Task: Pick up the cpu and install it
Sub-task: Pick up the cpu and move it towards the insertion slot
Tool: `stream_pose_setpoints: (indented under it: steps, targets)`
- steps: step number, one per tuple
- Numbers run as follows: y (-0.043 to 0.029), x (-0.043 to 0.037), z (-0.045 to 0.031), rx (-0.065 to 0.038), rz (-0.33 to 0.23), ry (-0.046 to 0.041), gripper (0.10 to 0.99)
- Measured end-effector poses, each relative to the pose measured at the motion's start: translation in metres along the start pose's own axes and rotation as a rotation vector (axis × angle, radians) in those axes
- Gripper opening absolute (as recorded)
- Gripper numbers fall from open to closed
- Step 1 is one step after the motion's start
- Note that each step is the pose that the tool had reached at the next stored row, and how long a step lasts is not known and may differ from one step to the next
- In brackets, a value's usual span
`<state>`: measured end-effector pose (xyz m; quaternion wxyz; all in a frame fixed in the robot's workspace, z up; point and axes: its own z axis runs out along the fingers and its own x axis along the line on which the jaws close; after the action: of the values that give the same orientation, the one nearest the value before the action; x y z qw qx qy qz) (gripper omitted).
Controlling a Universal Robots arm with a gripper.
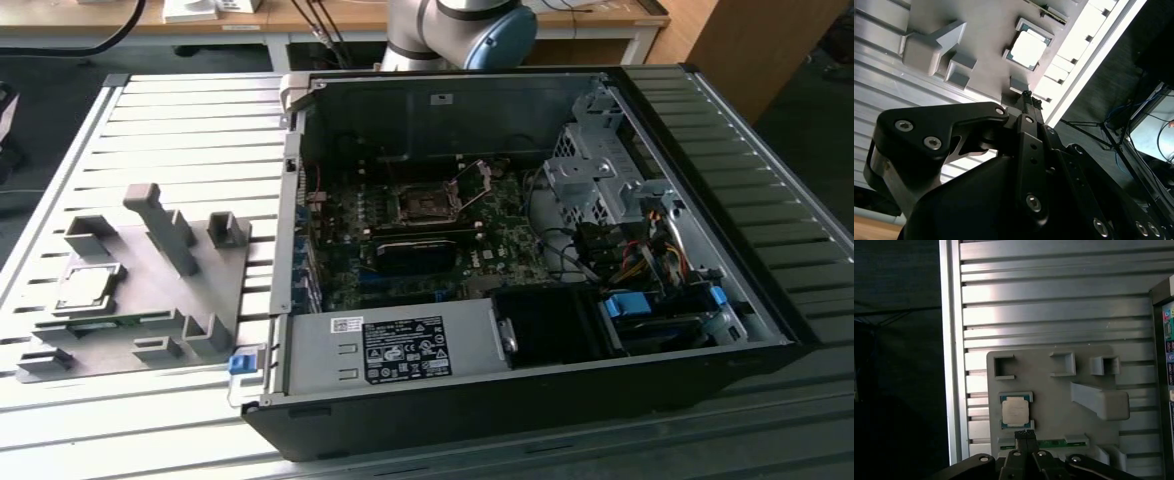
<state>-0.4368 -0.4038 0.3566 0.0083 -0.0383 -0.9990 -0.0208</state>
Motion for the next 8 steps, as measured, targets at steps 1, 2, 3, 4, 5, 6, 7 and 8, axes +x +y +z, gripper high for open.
stream_pose_setpoints:
  steps: [1, 2, 3, 4, 5, 6, 7, 8]
  targets:
    - [0.0000, 0.0000, 0.0004, 0.000, 0.000, 0.0001, 0.106]
    - [-0.0001, 0.0000, 0.0006, 0.000, 0.000, 0.0002, 0.106]
    - [-0.0001, 0.0000, 0.0007, 0.000, 0.000, 0.0003, 0.106]
    - [-0.0001, 0.0001, 0.0009, 0.000, 0.000, 0.0003, 0.106]
    - [-0.0001, 0.0000, 0.0011, 0.000, 0.000, 0.0001, 0.106]
    - [-0.0001, 0.0000, 0.0012, 0.000, 0.000, 0.0002, 0.106]
    - [-0.0002, 0.0000, 0.0013, 0.000, 0.000, 0.0002, 0.106]
    - [-0.0002, 0.0000, 0.0015, 0.000, 0.000, 0.0001, 0.106]
